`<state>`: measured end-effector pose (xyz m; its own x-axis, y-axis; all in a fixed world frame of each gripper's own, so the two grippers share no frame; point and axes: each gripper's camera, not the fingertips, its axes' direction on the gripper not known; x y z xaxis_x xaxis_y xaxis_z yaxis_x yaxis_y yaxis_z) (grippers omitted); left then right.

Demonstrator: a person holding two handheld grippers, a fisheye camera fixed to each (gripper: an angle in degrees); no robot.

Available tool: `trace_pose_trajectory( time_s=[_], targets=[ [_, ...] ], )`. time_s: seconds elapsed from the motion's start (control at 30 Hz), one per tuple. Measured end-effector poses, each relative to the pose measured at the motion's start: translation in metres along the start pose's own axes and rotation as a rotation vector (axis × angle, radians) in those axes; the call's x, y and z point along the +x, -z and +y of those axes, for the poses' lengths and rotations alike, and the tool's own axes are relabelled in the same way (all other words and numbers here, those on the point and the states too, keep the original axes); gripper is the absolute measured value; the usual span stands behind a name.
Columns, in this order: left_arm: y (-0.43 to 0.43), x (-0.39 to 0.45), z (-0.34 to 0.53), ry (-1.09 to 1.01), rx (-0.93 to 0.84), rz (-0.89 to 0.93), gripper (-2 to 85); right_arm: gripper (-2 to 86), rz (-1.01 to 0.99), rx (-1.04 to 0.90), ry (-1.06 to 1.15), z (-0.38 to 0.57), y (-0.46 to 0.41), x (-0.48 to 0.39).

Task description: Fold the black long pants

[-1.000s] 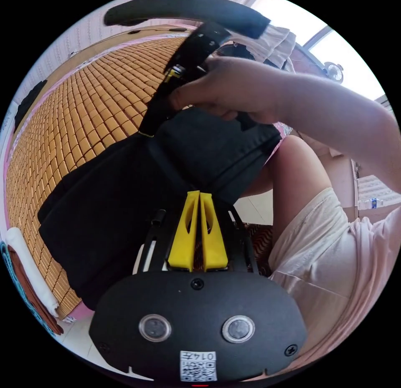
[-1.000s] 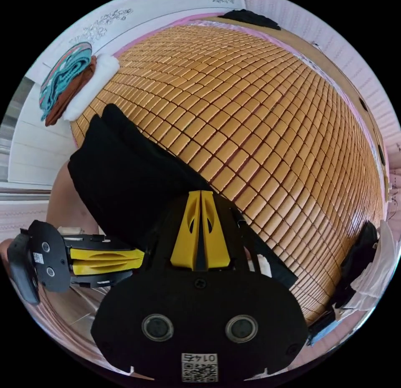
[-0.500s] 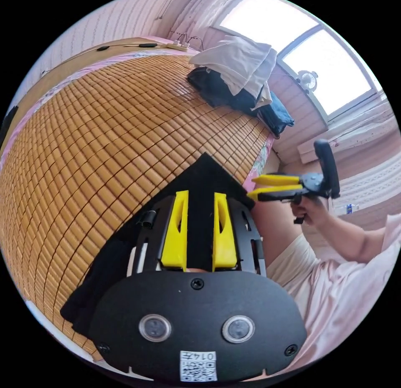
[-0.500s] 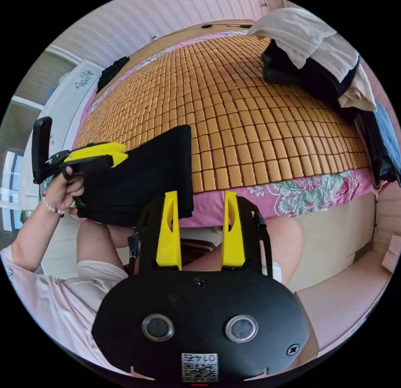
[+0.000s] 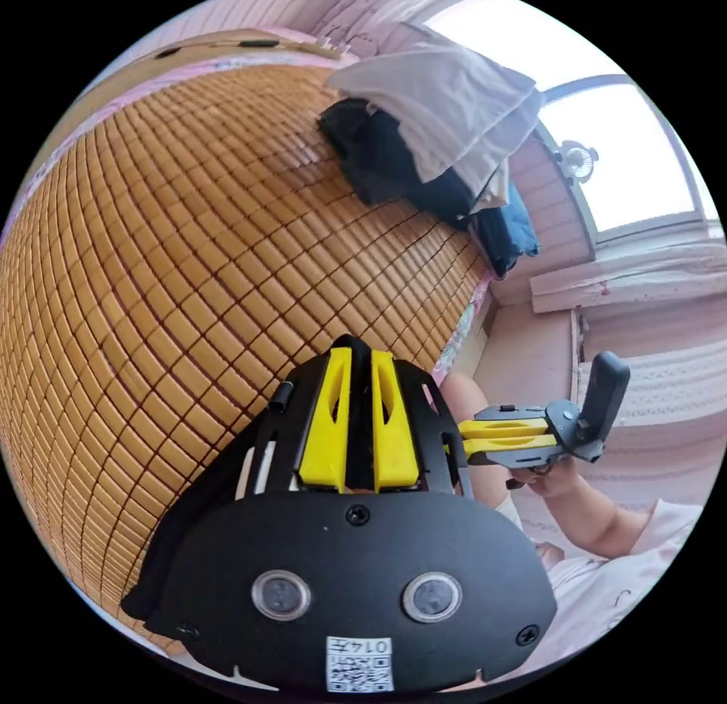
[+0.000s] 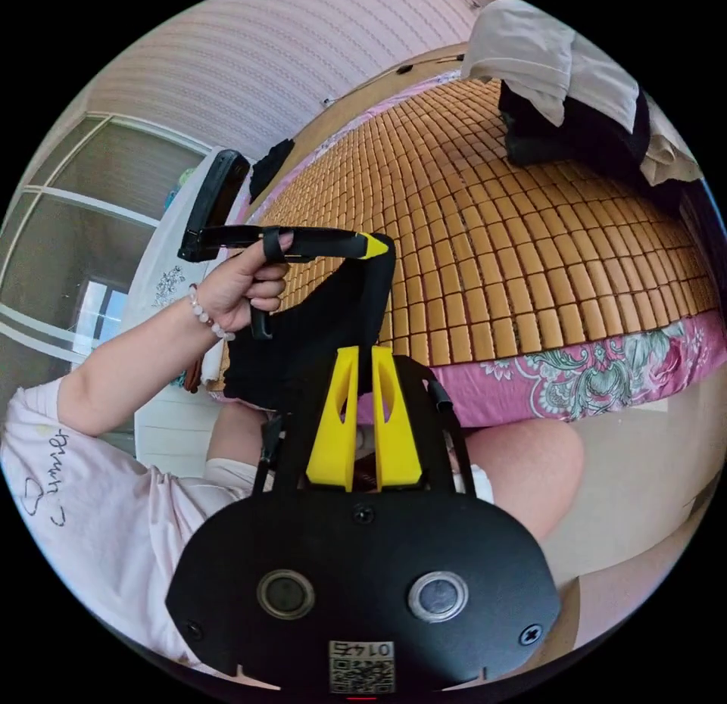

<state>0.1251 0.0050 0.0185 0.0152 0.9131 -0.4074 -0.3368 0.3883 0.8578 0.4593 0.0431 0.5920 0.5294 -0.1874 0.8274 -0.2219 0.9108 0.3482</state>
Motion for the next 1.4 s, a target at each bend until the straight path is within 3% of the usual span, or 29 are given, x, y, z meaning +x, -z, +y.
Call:
trace_pose_trajectory(
  time_s=[0.17,0.3,0.43,0.5,0.57,0.73,0.9,1.0,1.07,1.4],
  targets=[
    [0.148,0.007,0.051,-0.111,0.341,0.119,4.7,2.4,-0.129,0.156,0.23,-0.002,0.063,-0.058],
    [0.241,-0.027,0.161,-0.013,0.508,0.038,4.8,3.3,-0.333,0.04,0.403,0.0,0.009,-0.131],
    [0.283,-0.105,0.334,0.43,0.533,-0.23,6.5,5.9,-0.323,-0.256,0.528,0.023,-0.126,-0.195],
    [0.281,-0.135,0.398,0.597,0.509,-0.193,7.9,5.7,-0.211,-0.344,0.495,0.032,-0.16,-0.193],
    [0.276,-0.15,0.454,0.708,0.501,-0.153,8.8,6.4,-0.148,-0.273,0.488,0.037,-0.152,-0.181],
    [0.268,-0.152,0.468,0.682,0.527,-0.111,13.8,13.4,0.105,-0.082,0.381,0.024,-0.115,-0.139],
    [0.263,-0.161,0.429,0.602,0.523,-0.043,19.4,18.0,0.22,-0.097,0.235,0.003,-0.131,-0.097],
    [0.257,-0.172,0.415,0.618,0.456,-0.046,20.6,18.2,0.214,-0.167,0.192,-0.006,-0.161,-0.085],
    [0.257,-0.172,0.414,0.61,0.409,-0.103,19.8,16.2,0.097,-0.223,0.16,-0.01,-0.181,-0.078],
    [0.297,-0.161,0.447,0.601,0.43,-0.164,20.1,12.2,-0.034,-0.262,0.119,-0.017,-0.203,-0.077]
  ],
)
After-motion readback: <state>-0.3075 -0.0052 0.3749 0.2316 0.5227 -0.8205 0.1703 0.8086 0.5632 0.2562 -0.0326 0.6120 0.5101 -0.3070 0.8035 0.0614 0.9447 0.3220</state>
